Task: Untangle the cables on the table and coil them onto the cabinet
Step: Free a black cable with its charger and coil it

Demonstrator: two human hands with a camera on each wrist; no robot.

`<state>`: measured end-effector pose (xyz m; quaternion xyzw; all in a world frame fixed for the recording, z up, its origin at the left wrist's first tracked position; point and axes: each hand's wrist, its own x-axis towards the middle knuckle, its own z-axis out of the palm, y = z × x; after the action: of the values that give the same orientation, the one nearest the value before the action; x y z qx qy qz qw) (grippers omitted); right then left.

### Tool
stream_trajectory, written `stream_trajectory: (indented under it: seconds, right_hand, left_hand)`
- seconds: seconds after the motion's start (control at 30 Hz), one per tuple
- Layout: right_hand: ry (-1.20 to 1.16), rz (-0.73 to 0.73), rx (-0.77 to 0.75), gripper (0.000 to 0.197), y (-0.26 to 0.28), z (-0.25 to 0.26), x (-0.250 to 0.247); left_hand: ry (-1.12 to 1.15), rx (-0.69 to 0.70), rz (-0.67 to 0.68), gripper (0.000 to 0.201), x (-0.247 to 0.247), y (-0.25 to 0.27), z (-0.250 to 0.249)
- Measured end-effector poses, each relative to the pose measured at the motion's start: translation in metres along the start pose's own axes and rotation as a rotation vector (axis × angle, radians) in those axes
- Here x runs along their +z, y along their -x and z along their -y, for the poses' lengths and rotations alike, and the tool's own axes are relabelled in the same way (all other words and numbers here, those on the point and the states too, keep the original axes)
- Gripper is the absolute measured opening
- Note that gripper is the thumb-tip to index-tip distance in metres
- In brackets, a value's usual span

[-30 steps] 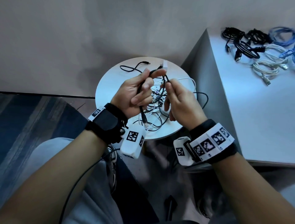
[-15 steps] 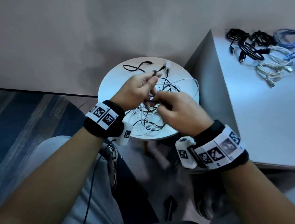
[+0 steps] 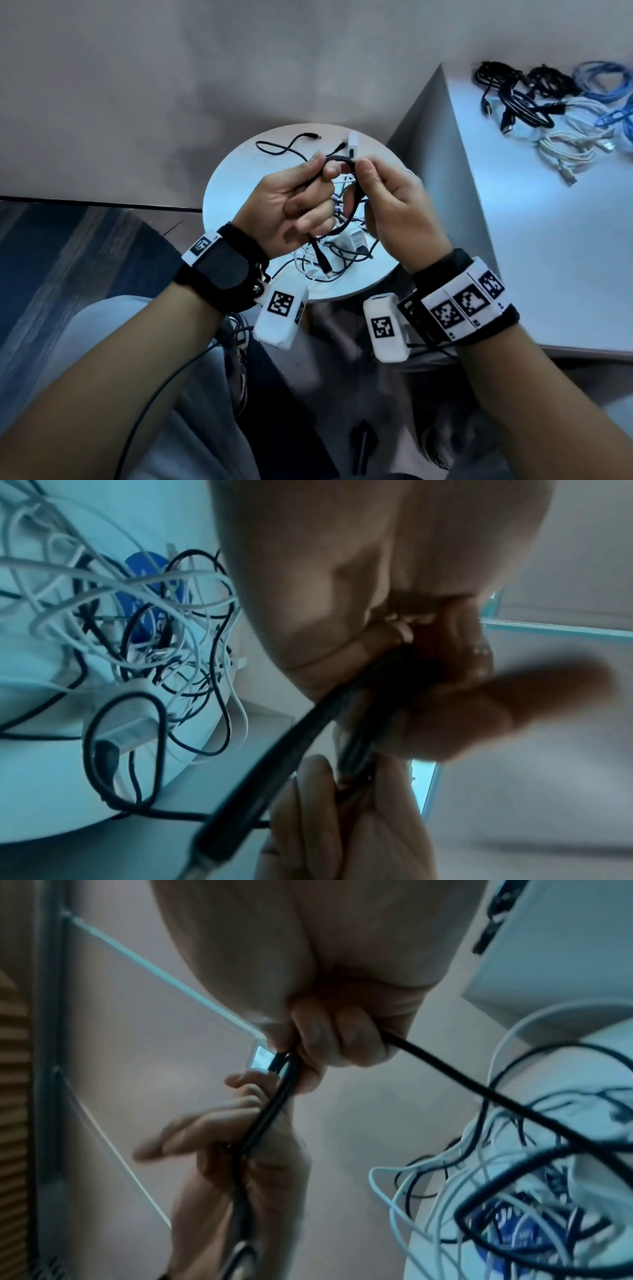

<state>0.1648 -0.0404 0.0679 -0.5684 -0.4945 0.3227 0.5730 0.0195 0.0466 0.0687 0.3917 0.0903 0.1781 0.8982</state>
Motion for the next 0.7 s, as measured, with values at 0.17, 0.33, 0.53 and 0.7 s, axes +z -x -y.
stream_trajectory:
  seconds: [0.17,0.33,0.53,0.7]
  right_hand:
    - [-0.103,0.061,0.201,0.039,0.002,-0.008,0.007]
    - [0.24,0.223,0.234,0.038,0.008,-0.022,0.009]
    - [0.482,0.475,0.188,0.028,0.019,-0.008,0.017]
    - [0.483,0.355,0.194,0.017,0.01,0.005,0.002]
  left_hand:
    - [0.252,0.165,0.033,0.047,-0.001,0.0,-0.015]
    - [0.25,0.412,-0.178,0.053,-0.017,-0.001,-0.029]
    - [-0.098,0.442,-0.396,0.037,-0.02,-0.009,-0.013]
    - [-1.44,0.325,-0.426,0.038,-0.014,-0.002,0.002]
